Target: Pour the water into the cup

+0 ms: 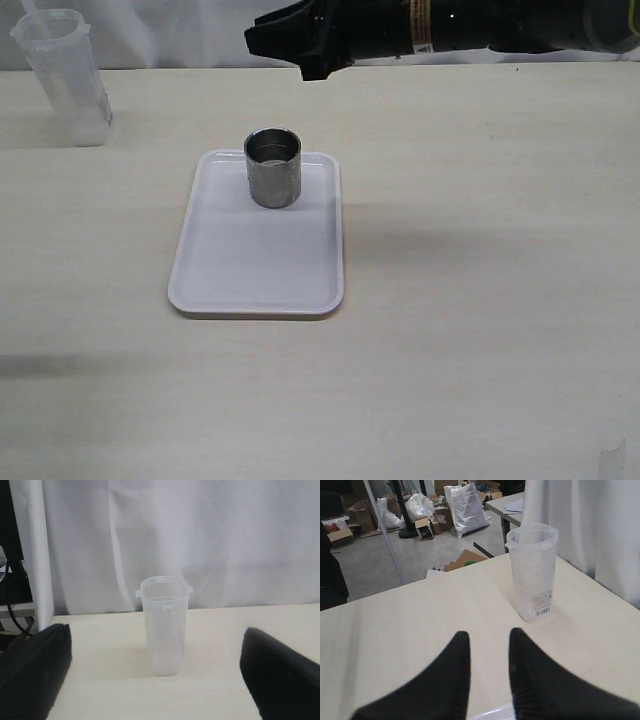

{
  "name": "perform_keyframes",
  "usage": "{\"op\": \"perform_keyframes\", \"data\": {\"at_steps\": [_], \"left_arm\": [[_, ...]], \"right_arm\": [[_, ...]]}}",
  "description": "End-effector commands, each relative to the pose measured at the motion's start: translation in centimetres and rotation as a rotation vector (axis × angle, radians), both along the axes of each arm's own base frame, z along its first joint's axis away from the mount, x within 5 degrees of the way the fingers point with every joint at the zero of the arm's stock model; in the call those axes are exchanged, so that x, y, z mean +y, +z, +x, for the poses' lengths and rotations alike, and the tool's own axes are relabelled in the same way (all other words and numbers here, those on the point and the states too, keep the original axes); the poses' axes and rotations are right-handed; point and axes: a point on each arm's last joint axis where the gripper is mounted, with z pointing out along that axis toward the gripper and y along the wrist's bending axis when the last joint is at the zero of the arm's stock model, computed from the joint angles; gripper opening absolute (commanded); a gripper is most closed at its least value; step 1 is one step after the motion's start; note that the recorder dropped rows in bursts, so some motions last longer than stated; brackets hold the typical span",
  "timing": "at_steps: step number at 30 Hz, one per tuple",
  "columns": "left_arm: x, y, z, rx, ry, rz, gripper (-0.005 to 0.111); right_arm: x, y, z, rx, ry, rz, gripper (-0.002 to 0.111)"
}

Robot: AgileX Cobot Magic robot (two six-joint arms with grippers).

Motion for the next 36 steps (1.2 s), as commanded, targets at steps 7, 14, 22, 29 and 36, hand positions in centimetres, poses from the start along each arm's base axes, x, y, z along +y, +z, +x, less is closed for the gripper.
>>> {"op": "perform_keyframes", "data": {"at_steps": [7, 14, 22, 29, 36], "left_arm": [[0.0, -0.1, -0.1, 0.001, 0.003, -0.009, 0.085], [0.0, -0.1, -0.1, 0.001, 0.002, -0.007, 0.085], [0.0, -0.1, -0.1, 0.001, 0.002, -0.007, 0.085], [0.0, 0.0, -0.2, -0.001, 0.004, -0.019, 0.085], [-0.4, 1.5, -4.4, -0.157, 0.005, -0.019, 0.085]], "right_arm": [[-4.5, 3.8, -0.2, 0.029, -0.016, 0.091, 0.004], [-8.1, 6.7, -2.0, -0.032, 0.004, 0.178, 0.004], [-11.3, 9.6, -9.6, -0.345, -0.209, 0.243, 0.004], [-14.1, 12.4, -16.9, -0.448, -0.602, 0.096, 0.004], [-14.2, 13.4, -20.0, -0.495, -0.616, 0.127, 0.004]]}}
